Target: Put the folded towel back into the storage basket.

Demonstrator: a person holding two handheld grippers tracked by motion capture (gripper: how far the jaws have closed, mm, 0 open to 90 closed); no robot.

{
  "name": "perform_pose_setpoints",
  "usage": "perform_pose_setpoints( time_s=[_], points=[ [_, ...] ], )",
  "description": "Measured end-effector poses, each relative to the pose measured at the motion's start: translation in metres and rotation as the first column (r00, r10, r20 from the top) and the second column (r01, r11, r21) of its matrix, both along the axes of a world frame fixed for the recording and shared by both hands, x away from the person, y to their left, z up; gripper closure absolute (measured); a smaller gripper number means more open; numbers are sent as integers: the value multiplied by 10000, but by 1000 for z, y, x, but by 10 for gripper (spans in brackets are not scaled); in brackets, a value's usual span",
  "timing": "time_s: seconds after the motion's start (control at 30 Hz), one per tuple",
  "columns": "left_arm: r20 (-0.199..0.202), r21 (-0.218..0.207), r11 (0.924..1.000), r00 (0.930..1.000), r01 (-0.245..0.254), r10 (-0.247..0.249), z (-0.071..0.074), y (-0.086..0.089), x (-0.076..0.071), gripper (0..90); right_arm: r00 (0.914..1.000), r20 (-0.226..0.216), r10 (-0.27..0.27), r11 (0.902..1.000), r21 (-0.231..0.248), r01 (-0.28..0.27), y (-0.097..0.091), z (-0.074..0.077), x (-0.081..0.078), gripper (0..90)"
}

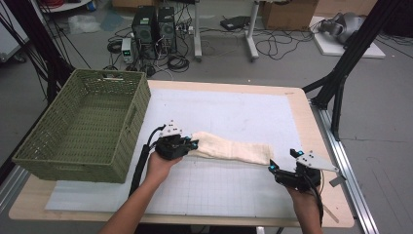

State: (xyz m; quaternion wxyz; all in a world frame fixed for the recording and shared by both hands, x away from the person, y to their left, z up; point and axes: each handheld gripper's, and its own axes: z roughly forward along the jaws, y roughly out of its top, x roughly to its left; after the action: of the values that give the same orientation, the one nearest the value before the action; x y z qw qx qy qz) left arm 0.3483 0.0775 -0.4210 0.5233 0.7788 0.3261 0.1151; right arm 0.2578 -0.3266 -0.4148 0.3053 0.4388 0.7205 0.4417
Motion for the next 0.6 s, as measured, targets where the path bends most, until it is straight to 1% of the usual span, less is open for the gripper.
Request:
perform_pose_setpoints(
  time_s=[0.03,0.07,0.1,0.13,0.17,0.27,0.3,0.33,0.37,0.43,0.47,0.5,0.53,0.6],
  points=[
    [27,1,10000,10000,8,-8,1,0,-1,806,10000,-86,15,10000,39,-14,0,-1,3,167],
    [47,7,10000,10000,47,-47,1,-1,-2,806,9998,-206,-38,10000,-37,37,2,-3,9,175],
    [83,37,10000,9999,75,-76,2,-1,-2,806,9998,-206,-38,10000,-37,37,2,-3,9,175],
    [100,27,10000,9999,84,-84,2,-1,-3,807,9990,-440,-103,9999,-52,100,3,-6,16,180],
    [150,29,9999,9998,110,-111,3,-1,-4,807,9983,-571,-93,10000,-41,91,4,-7,20,190],
    [144,73,9999,9998,130,-131,3,-1,-4,807,9928,-1195,58,9994,343,-17,6,-14,32,231],
    [144,73,9999,9998,130,-131,3,-1,-4,807,9928,-1195,58,9994,343,-17,6,-14,32,231],
    [155,113,9998,9998,140,-142,3,-1,-4,808,9888,-1489,82,9995,300,-38,9,-19,39,249],
    [145,114,9998,9998,145,-146,3,-1,-4,809,9858,-1677,26,9998,215,10,10,-21,42,250],
    [159,130,9998,9997,163,-165,3,-1,-5,811,9820,-1883,-108,9999,40,118,11,-26,47,269],
    [177,127,9998,9997,179,-182,3,-1,-5,811,9820,-1883,-108,9999,40,118,11,-26,47,269],
    [196,125,9997,9996,201,-203,4,-1,-5,812,9812,-1919,-181,9998,-87,167,10,-30,51,289],
    [194,127,9997,9996,212,-215,4,-1,-5,812,9795,-2002,-220,9998,-54,214,10,-32,52,297],
    [189,120,9997,9996,226,-228,4,-1,-6,812,9731,-2300,-87,10000,-2,89,10,-35,54,364]
  ],
)
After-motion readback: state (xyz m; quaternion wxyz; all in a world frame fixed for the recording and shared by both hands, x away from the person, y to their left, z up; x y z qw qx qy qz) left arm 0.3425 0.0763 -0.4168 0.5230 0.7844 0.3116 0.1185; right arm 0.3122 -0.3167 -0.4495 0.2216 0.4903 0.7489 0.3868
